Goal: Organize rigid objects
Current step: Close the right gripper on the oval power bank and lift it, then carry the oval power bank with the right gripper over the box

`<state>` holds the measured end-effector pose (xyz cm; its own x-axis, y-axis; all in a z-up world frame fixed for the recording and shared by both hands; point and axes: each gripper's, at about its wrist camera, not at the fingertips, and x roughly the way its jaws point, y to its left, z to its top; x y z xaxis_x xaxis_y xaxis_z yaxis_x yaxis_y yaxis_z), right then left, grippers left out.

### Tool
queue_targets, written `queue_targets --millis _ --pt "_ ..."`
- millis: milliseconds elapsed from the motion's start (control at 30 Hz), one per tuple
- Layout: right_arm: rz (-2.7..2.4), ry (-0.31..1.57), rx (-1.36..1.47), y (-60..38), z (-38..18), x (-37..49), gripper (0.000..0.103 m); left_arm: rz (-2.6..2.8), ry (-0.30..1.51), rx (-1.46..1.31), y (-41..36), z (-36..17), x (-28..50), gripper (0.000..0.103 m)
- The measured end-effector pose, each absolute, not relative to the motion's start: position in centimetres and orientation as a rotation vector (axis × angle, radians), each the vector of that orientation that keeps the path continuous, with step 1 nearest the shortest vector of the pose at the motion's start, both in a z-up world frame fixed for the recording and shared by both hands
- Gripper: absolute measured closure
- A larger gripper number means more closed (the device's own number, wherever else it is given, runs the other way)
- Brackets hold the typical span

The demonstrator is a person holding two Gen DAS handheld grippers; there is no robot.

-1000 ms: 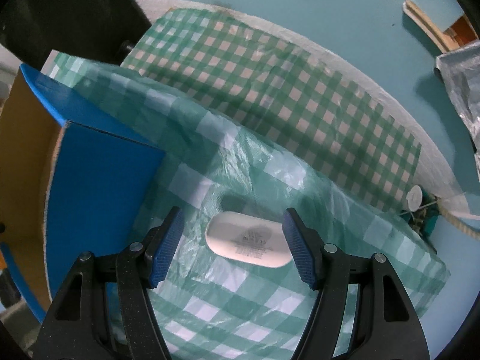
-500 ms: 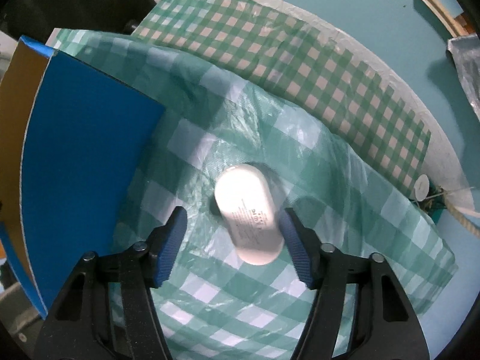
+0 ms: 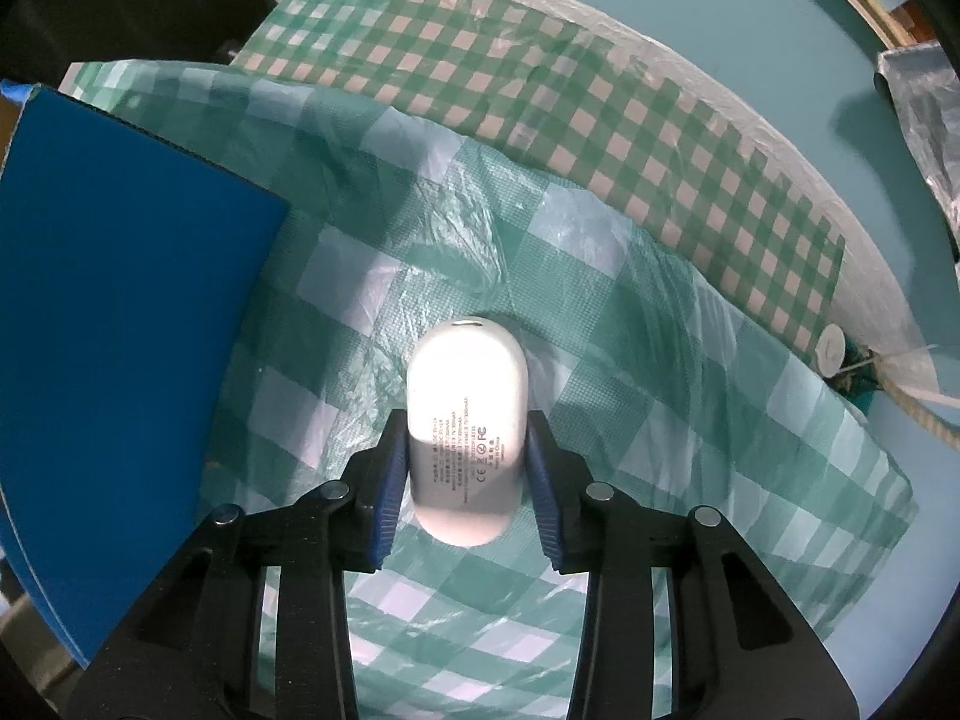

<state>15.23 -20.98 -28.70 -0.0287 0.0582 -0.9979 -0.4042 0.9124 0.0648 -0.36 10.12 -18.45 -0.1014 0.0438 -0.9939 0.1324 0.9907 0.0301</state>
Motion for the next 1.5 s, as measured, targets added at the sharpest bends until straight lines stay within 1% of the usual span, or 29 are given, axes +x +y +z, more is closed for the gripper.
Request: queue_targets --millis 433,833,1233,1500 --pt "0.377 1.557 -0.263 -20.6 -26.8 13.7 0.066 -0.085 1.667 0.146 10.0 -18.4 -0.3 0.099" --pt "0.400 1.513 -0.225 -19.8 -22.0 11.8 0.066 -0.095 1.667 0.162 10.0 -18.4 -0.2 0.099" --pt "0.489 1.434 -0.238 -16.3 -16.6 10.6 0.066 -0.108 1.667 0.179 9.9 -18.4 -0.1 0.099" --pt "0.559 1.407 -0.272 -12.9 -15.3 9.8 0.066 -0.112 1.663 0.181 9.9 -18.3 -0.1 0.099"
